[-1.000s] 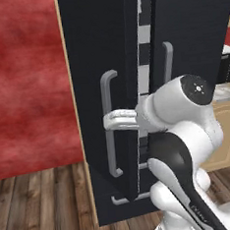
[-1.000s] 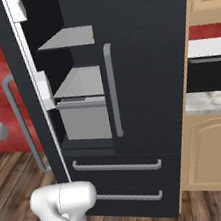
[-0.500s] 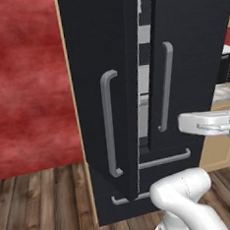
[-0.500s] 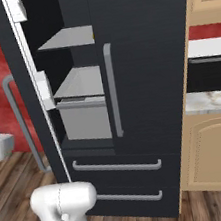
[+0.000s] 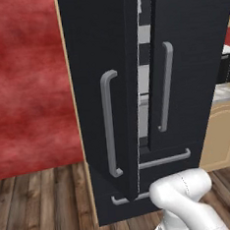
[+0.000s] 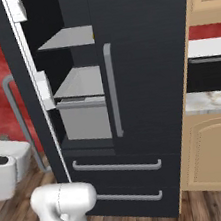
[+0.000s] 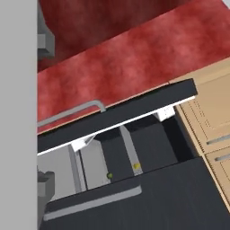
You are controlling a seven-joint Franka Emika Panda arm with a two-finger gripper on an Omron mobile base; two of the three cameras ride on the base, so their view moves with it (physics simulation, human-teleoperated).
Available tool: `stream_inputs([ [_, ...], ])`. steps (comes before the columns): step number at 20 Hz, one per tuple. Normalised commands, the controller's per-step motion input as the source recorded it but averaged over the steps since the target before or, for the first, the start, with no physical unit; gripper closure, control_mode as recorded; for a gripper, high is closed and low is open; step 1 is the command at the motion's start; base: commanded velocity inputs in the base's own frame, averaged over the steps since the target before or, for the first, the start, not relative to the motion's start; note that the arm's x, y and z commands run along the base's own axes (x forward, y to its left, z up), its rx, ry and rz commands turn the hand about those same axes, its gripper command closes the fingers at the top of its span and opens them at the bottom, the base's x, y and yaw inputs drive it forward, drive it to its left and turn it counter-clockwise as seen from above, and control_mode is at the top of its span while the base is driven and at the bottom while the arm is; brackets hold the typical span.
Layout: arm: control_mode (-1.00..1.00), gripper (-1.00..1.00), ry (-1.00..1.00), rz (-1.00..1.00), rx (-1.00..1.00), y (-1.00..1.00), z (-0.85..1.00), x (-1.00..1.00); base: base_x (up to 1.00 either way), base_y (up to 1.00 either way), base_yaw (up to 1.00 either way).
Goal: Take the lemon wedge from the fridge and place it on the plate with fish on the dining counter.
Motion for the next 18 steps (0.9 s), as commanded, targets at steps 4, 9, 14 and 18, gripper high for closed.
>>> stream_inputs([
  [4, -1.00, -1.00, 0.11, 0.02, 0.33, -0.78, 0.13, 0.40, 0.00, 0.00, 0.00],
  [9, -1.00, -1.00, 0.14, 0.05, 0.39, -0.71, 0.12, 0.61, 0.00, 0.00, 0.00],
  [14, -1.00, -1.00, 0.16, 0.01, 0.35, -0.39, 0.01, 0.91, 0.00, 0.00, 0.00],
  [18, -1.00, -1.00, 0.15, 0.00, 0.23, -0.05, -0.04, 1.00, 0.00, 0.00, 0.00],
])
